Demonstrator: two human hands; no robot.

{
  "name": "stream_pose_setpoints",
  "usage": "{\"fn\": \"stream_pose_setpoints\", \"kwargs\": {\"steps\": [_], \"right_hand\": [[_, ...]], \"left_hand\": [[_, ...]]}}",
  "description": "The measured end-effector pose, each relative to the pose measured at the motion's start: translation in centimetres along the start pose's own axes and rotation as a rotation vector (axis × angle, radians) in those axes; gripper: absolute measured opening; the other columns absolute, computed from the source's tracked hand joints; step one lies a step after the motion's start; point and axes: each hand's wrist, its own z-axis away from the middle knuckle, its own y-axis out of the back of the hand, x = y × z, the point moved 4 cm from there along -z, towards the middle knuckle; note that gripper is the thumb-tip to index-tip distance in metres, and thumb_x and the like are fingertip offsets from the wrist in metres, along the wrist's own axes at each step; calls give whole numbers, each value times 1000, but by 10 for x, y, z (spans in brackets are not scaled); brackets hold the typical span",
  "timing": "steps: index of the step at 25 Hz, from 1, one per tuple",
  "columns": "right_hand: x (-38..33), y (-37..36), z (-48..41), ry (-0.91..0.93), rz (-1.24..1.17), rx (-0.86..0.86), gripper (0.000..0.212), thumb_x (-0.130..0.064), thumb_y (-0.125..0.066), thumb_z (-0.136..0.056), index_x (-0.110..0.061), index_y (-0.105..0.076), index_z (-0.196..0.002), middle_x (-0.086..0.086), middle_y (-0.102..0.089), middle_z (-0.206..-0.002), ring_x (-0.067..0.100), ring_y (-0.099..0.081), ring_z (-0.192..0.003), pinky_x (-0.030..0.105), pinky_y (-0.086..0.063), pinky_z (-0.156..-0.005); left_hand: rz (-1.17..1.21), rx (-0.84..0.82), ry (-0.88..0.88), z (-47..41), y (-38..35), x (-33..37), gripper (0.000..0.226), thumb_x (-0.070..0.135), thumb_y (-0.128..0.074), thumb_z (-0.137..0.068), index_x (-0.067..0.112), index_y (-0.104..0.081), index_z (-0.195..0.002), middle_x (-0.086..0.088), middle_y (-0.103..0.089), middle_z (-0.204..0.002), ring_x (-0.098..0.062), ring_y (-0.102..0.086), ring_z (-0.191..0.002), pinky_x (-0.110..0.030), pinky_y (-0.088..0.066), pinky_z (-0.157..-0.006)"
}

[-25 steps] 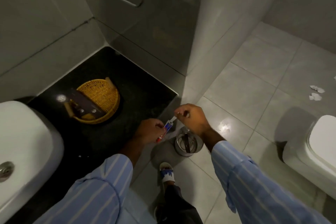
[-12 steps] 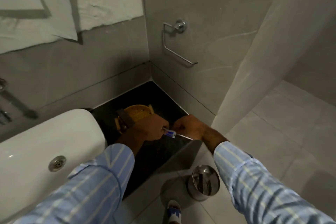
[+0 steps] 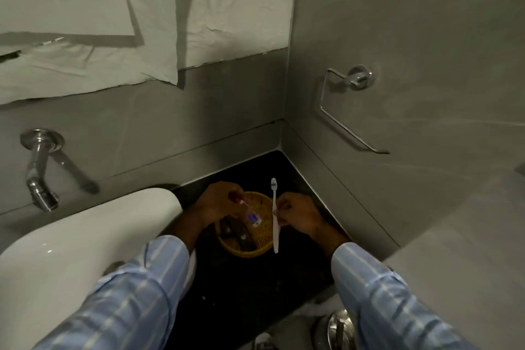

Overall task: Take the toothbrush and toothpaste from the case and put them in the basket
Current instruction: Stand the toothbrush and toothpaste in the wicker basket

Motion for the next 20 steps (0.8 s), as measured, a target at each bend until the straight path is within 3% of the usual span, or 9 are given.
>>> {"fn": "stream_pose_setpoints", "kwargs": {"steps": [2,4,8,11,14,20], "right_hand": [[1,-16,-33,-49,3,-31,13,-6,-73,-85,-17,-67,-82,13,-75,-98,23,-75,-82,41,-64,-80],[8,-30,-65,-95,62,-21,4,-13,-74,-84,-12,-71,-87,9,-75,-100,23,-75,-87,39,-63,-80],[23,-43,-113,-187,189,-42,13,-23,-70,-85,-13,-76,-93,6,-75,-97,22,-73,-87,41,-63,-79],[33,-47,-142,-238,225,-55,15,-23,-68,-88,-13,-77,-95,7,-75,-99,24,-73,-90,42,-63,-81],[40,-54,-165,-277,269,-98,20,-21,-65,-90,-9,-76,-102,11,-74,-107,28,-71,-99,43,-60,-88],[45,-59,-180,-338,423,-87,22,-19,-60,-95,-6,-72,-107,15,-70,-114,32,-69,-104,44,-58,-90]], "left_hand": [[-31,-12,22,-21,9,-19,21,18,-89,-67,19,-78,-85,7,-72,-77,2,-69,-66,-11,-52,-61],[-48,-44,78,-44,10,-36,20,15,-86,-72,13,-78,-90,5,-73,-81,3,-69,-65,-10,-52,-57],[-85,-27,165,-87,-1,-56,22,10,-85,-73,7,-73,-92,-5,-72,-86,-15,-72,-71,-23,-60,-62],[-217,-49,182,-119,-13,-67,23,21,-86,-70,17,-69,-85,0,-69,-91,-15,-67,-85,-29,-59,-75],[-253,-98,207,-144,-30,-82,22,21,-85,-72,15,-71,-87,-5,-72,-98,-20,-68,-92,-37,-59,-83],[-401,-188,220,-166,-55,-99,19,25,-71,-85,15,-71,-102,-7,-70,-109,-23,-66,-99,-38,-56,-87]]}}
